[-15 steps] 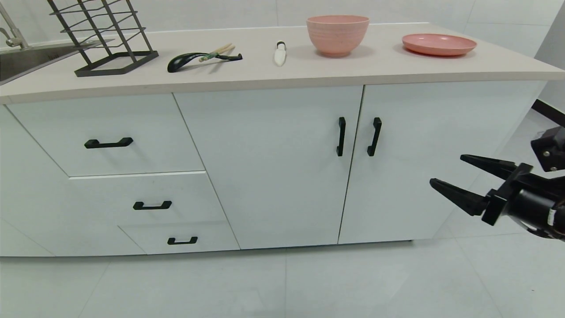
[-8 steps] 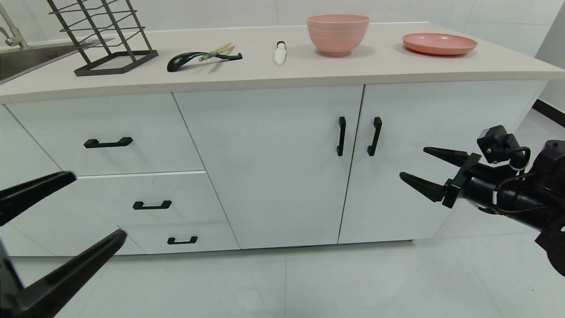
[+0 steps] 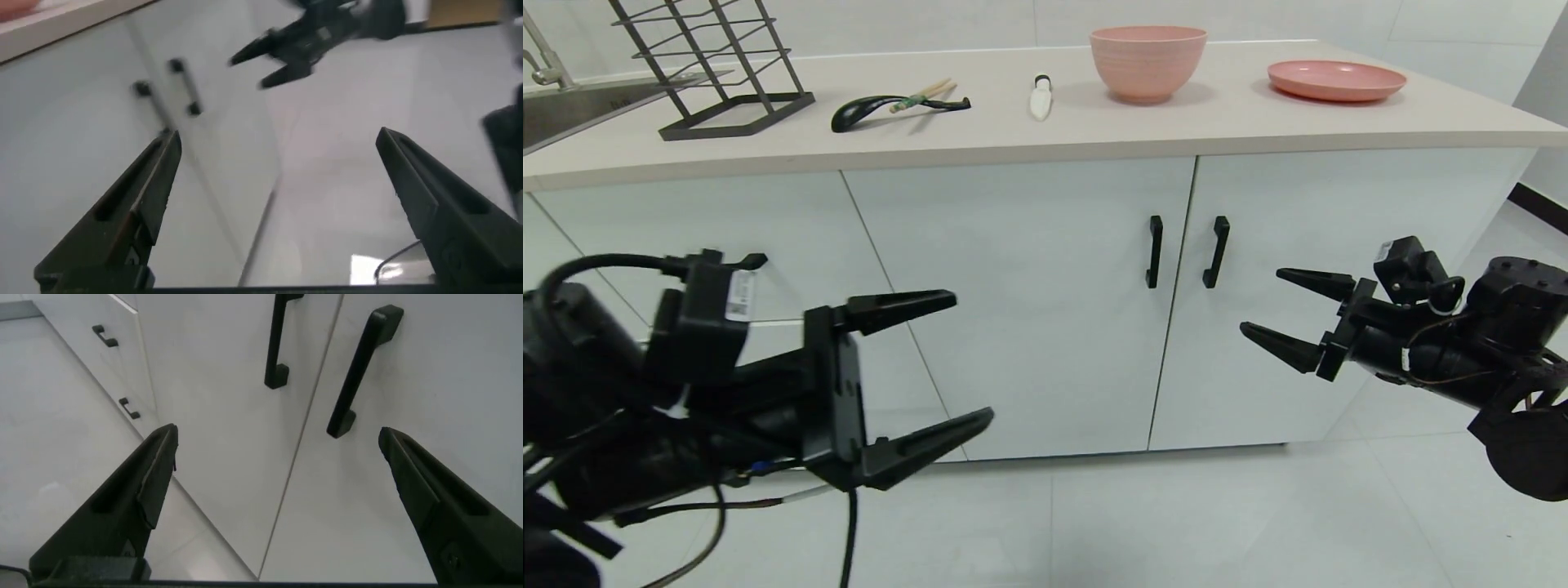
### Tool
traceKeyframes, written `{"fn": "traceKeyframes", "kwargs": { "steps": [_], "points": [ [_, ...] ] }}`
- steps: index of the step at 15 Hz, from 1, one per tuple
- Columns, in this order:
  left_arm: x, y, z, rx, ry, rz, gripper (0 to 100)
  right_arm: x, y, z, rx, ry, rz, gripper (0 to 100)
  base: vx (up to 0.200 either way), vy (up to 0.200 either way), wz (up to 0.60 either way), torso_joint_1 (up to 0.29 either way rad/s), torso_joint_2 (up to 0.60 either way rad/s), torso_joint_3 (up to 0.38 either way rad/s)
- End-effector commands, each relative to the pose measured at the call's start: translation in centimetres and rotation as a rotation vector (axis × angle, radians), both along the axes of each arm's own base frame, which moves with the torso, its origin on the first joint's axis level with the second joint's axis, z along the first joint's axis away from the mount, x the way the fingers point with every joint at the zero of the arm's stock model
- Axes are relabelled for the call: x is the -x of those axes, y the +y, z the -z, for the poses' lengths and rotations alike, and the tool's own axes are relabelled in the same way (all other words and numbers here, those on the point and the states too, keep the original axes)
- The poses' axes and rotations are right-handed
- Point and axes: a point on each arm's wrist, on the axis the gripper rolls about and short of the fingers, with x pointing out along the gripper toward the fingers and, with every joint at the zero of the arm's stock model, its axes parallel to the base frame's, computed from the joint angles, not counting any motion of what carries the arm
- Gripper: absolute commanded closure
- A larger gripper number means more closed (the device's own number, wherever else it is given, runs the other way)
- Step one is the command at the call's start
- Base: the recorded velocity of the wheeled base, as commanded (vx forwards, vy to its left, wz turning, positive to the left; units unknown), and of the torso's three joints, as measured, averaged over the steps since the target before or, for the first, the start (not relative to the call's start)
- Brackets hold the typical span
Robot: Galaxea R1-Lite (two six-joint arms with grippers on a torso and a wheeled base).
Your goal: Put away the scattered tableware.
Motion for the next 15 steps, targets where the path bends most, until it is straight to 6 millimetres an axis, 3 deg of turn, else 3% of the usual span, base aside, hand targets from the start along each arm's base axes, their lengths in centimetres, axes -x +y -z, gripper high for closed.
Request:
{"fn": "traceKeyframes", "kwargs": {
  "steps": [1, 3, 9, 12, 15],
  "points": [
    [-1.9, -5.9, 4.1, -0.007, 0.074, 0.236, 0, 0.3, 0.1, -0.7, -0.004, -0.02, -0.005, 0, 0.0, 0.0, 0.0, 0.0, 0.0, 0.0],
    [-1.7, -8.0, 3.8, 0.024, 0.088, 0.296, 0, 0.8, 0.3, -1.2, -0.006, -0.038, -0.017, 0, 0.0, 0.0, 0.0, 0.0, 0.0, 0.0],
    [-4.1, -13.6, 2.4, 0.124, 0.06, 0.29, 0, 0.9, 1.9, -0.9, -0.005, -0.029, -0.067, 0, 0.0, 0.0, 0.0, 0.0, 0.0, 0.0],
    [-6.9, -17.8, 2.4, 0.164, 0.016, 0.334, 0, -0.6, 1.5, -0.2, 0.001, -0.023, -0.075, 0, 0.0, 0.0, 0.0, 0.0, 0.0, 0.0],
    [-9.2, -20.0, 2.7, 0.186, -0.007, 0.339, 0, -3.1, 1.7, 0.2, -0.001, -0.044, -0.071, 0, 0.0, 0.0, 0.0, 0.0, 0.0, 0.0]
  ]
}}
